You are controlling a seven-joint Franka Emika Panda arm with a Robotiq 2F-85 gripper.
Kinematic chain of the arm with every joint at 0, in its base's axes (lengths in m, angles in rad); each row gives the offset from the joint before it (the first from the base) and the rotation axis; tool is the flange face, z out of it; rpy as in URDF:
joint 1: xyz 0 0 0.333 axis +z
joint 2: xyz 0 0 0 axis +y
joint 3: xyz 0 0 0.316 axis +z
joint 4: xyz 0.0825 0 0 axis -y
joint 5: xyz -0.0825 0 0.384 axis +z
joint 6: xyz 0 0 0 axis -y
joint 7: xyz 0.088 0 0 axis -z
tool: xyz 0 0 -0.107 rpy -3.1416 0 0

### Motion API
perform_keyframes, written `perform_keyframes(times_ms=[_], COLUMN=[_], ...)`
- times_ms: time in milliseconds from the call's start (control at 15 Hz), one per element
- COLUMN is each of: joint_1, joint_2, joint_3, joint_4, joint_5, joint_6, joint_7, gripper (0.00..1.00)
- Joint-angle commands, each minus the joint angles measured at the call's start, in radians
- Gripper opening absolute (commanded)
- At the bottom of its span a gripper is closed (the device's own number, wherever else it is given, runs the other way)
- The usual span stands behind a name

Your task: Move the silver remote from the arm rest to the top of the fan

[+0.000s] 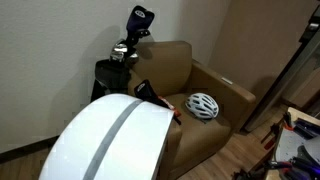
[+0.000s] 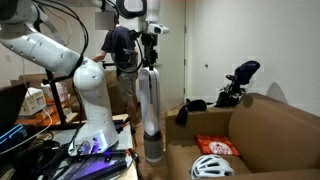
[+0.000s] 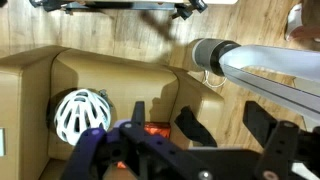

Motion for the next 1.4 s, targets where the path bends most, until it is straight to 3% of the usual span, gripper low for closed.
perform_keyframes(times_ms=[0,333,600,933,1133,1333], joint_1=[-0.020,-0.020,-0.063,-0.153,-0.216,-0.250], joint_2=[0.002,0.002,0.081,0.282,0.393,0.501], joint_3=[0.014,0.014,0.009,-0.012,-0.007,-0.046], joint_4=[0.002,0.002,0.046,0.157,0.176,0.170], joint_5=[0.011,0.011,-0.017,-0.101,-0.203,-0.246], joint_6=[-0.004,-0.004,0.142,0.247,0.352,0.436], joint_7=[-0.013,-0.013,0.005,0.031,0.062,0.060], gripper=[1.00,1.00,1.00,1.00,1.00,1.00])
